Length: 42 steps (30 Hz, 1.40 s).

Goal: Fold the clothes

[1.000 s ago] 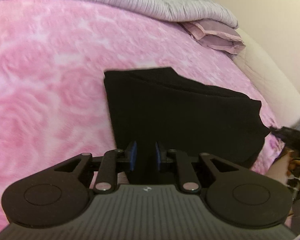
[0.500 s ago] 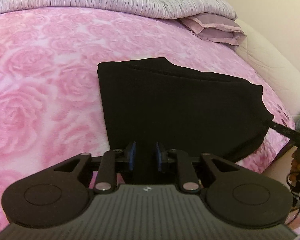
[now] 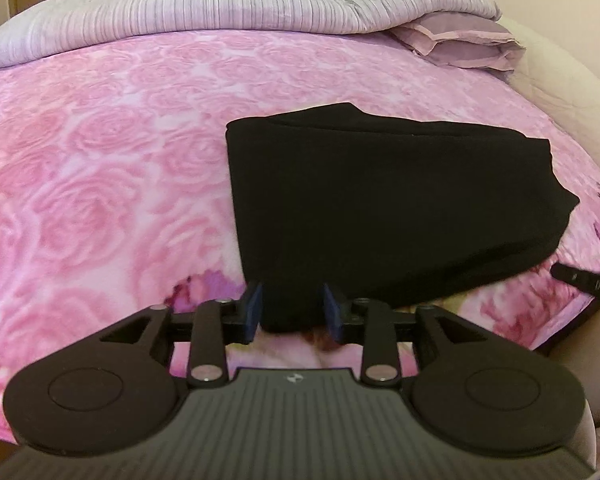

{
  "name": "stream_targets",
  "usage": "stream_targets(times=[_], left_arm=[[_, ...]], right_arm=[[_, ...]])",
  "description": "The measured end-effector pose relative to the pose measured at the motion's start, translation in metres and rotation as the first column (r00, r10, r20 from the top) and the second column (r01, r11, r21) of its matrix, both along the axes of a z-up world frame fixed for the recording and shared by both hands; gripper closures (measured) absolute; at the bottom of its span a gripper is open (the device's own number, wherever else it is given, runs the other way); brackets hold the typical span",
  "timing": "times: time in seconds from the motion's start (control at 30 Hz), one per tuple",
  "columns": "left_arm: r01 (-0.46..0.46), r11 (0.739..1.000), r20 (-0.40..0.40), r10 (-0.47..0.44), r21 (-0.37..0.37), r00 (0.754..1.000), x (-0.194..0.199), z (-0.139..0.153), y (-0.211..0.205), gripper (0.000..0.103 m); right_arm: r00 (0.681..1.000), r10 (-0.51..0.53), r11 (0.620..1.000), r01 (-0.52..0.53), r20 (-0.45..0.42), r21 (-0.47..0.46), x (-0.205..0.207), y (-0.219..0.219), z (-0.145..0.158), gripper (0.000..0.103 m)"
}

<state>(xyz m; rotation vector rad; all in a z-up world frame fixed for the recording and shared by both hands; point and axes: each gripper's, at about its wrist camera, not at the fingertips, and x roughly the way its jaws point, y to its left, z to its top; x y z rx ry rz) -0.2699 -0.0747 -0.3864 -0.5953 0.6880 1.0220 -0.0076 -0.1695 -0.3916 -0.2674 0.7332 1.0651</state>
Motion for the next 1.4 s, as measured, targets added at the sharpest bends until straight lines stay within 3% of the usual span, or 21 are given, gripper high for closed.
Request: stream_targets(times=[0.2,0.27,0.37,0.7,1.4], left_arm=[[-0.006,1.0,-0.013,0.006,-0.007,1.0,-0.01,0.005,-0.031,0.07],[-0.008,1.0,-0.014,0.008,-0.001,1.0,-0.015,0.007,-0.041,0.069],[-0.011,1.0,-0.025,0.011,0.018,1.0,-0.019,0.012,-0.051,0.064],[-0.006,0.996,-0.059,0.011,0.091,0.998,-0.025,0.031,-0.078,0.055],[0.023,0.997,-0.083,-0.017,0.079,0.996,-0.01,0.023,-0.081,0.053]], right_arm=[[0.997,0.075,0.996,-0.074,0.01,-0.05,-0.04,-0.017,0.005,0.06],[0.996,0.073,0.996,-0.071,0.047,-0.044,-0.049,-0.023,0.011,0.044],[0.993,0.067,0.998,-0.065,0.099,-0.018,-0.058,-0.033,0.021,0.032],[0.989,0.053,0.998,-0.056,0.141,0.016,-0.066,-0.06,0.039,0.027],[0.992,0.038,0.999,-0.038,0.124,-0.002,-0.059,-0.072,0.033,0.026]])
